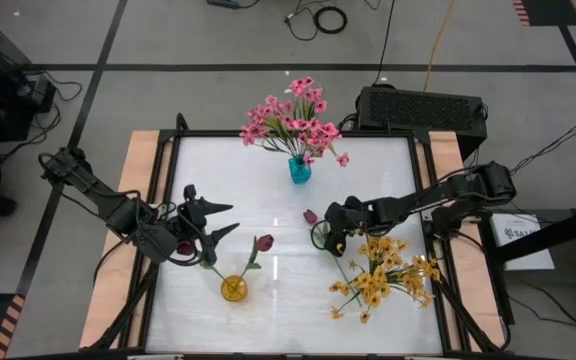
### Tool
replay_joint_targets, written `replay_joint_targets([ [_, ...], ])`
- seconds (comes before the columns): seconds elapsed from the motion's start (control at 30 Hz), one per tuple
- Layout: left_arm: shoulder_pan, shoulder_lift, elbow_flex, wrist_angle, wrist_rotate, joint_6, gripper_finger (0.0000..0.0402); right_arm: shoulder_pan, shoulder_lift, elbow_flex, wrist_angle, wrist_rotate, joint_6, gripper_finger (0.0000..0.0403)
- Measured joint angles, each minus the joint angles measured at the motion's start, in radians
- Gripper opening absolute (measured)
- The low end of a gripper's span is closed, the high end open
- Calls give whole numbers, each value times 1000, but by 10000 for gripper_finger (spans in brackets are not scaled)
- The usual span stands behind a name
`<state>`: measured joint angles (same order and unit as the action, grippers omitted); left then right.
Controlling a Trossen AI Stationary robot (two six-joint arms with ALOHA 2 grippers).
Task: Sort flowers into vase by color
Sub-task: Put the dark red tulip into the yellow vase
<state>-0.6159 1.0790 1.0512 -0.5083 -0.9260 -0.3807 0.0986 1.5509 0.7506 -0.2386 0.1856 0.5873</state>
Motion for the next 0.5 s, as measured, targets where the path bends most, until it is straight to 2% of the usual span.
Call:
replay_joint_targets([
  [0.5,0,0,0,-1,0,-3,221,75,5,1,25,-2,48,270],
])
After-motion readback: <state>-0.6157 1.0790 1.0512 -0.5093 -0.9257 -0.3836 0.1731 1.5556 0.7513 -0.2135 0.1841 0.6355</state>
